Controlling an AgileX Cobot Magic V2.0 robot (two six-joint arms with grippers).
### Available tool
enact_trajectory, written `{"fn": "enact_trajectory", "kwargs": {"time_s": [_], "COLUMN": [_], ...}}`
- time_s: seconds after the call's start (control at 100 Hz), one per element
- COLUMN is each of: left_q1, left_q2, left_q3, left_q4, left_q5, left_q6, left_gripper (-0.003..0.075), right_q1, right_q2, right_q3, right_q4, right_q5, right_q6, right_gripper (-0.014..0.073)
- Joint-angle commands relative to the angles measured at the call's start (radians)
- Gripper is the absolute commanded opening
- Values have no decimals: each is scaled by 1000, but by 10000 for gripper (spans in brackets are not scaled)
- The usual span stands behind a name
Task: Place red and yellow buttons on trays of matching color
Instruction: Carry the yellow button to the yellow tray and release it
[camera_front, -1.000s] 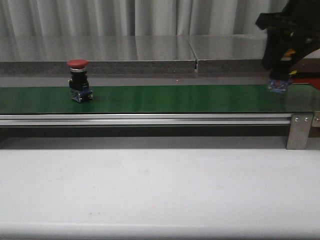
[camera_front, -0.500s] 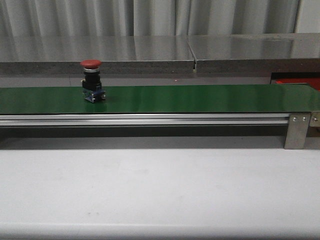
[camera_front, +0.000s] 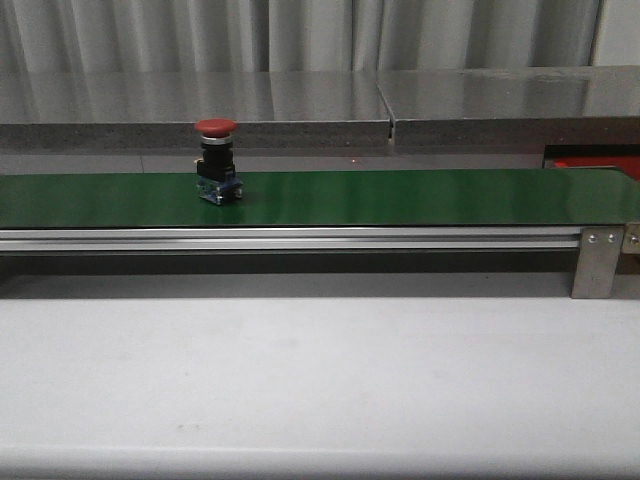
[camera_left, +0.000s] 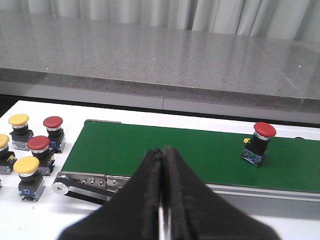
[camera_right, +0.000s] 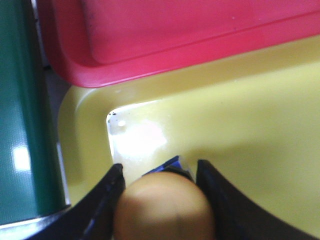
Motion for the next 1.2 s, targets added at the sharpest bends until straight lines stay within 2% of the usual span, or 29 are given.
{"fn": "enact_trajectory", "kwargs": {"time_s": [0.0, 0.26, 0.33, 0.43, 0.55, 0.62, 0.67, 1.01, 1.19], "left_q1": [-7, -7, -7, -7, -7, -7, -7, -7, -7], "left_q2": [8, 8, 8, 8, 8, 8, 8, 8, 8], "left_q3": [-26, -26, -26, -26, -26, -25, -24, -21, -21], "left_q4": [-14, -14, -14, -14, -14, -14, -14, -14, -14], "left_q5": [-76, -76, -76, -76, -76, -76, -76, -76, -76], "left_q6": [0, 0, 0, 0, 0, 0, 0, 0, 0], "left_gripper": [-19, -19, -19, -19, -19, -19, -19, -19, -19], "right_q1": [-4, -4, -4, -4, -4, -4, -5, 1, 69], "right_q2": [-19, 8, 8, 8, 4, -6, -17, -185, -301], "right_q3": [-20, -20, -20, -20, -20, -20, -21, -23, -23], "right_q4": [12, 12, 12, 12, 12, 12, 12, 7, 14], "right_q5": [-49, -30, -14, 6, 7, 5, 3, 26, 61], "right_q6": [-6, -6, -6, -6, -6, -6, -6, -6, -28], "right_gripper": [72, 72, 95, 209, 419, 497, 523, 525, 525]}}
